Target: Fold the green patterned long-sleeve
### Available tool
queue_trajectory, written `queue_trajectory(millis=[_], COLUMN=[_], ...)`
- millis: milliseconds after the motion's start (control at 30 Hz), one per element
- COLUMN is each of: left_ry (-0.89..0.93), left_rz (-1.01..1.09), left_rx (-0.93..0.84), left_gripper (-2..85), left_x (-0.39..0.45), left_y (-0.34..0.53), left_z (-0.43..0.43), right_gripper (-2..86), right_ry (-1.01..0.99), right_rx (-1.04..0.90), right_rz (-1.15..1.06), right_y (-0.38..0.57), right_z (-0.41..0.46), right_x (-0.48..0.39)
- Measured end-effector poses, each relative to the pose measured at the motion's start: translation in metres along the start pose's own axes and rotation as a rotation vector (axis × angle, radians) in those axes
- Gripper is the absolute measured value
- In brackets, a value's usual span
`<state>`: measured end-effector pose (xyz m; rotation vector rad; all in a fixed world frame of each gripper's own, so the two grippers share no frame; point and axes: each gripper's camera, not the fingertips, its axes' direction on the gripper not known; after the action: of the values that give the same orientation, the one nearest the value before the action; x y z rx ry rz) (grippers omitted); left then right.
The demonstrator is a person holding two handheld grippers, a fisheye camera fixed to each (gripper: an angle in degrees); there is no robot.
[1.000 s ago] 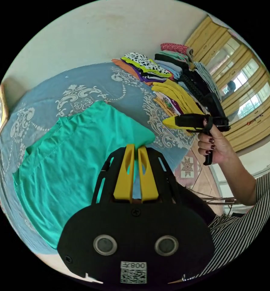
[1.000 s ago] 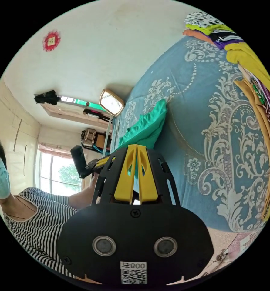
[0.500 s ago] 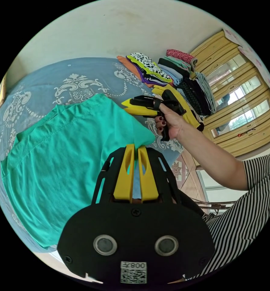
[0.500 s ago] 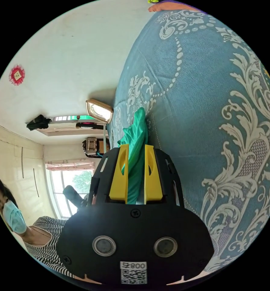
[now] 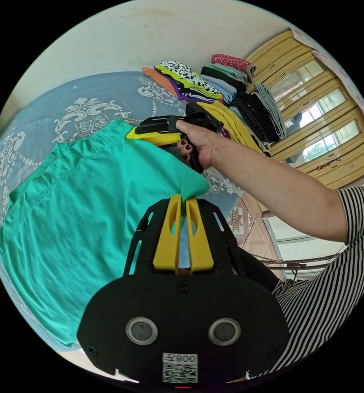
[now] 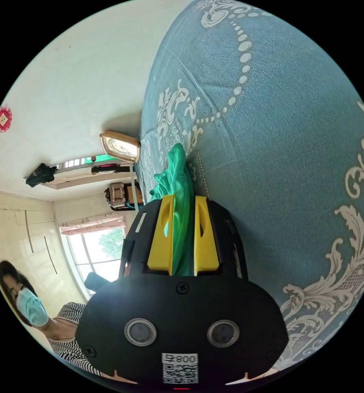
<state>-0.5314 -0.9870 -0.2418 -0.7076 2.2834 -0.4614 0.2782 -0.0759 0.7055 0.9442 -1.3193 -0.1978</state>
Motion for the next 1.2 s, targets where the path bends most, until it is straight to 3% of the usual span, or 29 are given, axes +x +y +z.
queue_trajectory(millis=[633,900,1200], left_ry=[0.114,0.156,0.173], left_rz=[-0.063,-0.156,-0.352], left_rx=[0.084,0.246,0.467], left_gripper=[1.4,1.4,1.4], left_x=[-0.080,-0.155,-0.267], left_y=[0.110,0.233,0.421], left_z=[-0.094,-0.214,-0.354], right_gripper=[2.0,1.9,2.1], right_ry=[-0.042,-0.092,-0.066], right_rx=[0.017,0.037,-0.042], right_rz=[-0.044,-0.160,-0.334], right_y=[-0.023,-0.006,0.015], right_z=[0.092,0.152,0.299], right_x=[-0.018,-0.077,-0.173])
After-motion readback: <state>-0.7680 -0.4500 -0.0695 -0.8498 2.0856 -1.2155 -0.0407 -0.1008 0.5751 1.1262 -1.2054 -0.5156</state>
